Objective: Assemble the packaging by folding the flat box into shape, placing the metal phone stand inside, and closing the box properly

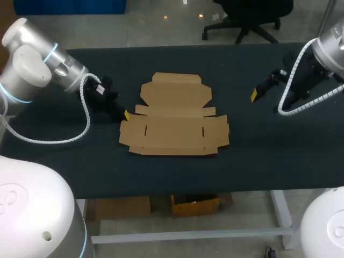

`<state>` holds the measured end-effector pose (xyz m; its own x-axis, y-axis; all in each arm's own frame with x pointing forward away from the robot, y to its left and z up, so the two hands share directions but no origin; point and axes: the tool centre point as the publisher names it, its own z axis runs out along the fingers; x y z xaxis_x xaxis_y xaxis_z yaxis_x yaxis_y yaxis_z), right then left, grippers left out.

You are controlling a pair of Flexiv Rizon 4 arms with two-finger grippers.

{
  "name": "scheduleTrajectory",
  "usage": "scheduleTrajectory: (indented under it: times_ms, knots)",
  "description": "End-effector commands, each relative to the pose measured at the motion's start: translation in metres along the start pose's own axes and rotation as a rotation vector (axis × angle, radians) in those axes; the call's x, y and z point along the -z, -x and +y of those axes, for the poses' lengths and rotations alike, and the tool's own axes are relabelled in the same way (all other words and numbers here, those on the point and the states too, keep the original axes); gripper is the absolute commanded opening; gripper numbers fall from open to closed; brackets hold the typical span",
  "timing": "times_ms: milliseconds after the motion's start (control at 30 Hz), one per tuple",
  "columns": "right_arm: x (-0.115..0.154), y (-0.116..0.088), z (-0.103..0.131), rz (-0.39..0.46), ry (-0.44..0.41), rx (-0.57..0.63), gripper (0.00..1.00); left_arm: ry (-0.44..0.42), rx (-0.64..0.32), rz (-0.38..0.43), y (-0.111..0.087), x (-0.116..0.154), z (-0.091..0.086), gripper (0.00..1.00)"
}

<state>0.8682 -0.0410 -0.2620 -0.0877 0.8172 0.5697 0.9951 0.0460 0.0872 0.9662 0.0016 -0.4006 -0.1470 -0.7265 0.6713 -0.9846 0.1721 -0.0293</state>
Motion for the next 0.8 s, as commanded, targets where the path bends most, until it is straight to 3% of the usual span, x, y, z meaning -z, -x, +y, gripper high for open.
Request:
scheduleTrajectory:
  times_ms: [33, 800]
  knots:
    - [0.0, 0.002, 0.001, 0.007, -0.008, -0.001, 1.0, 0.007, -0.002, 0.01, 0.0, -0.001, 0.0, 0.0]
    - [-0.005, 0.003, -0.003, 0.023, -0.01, 0.007, 1.0, 0.06, 0.0, 0.042, -0.016, -0.008, 0.029, 0.0]
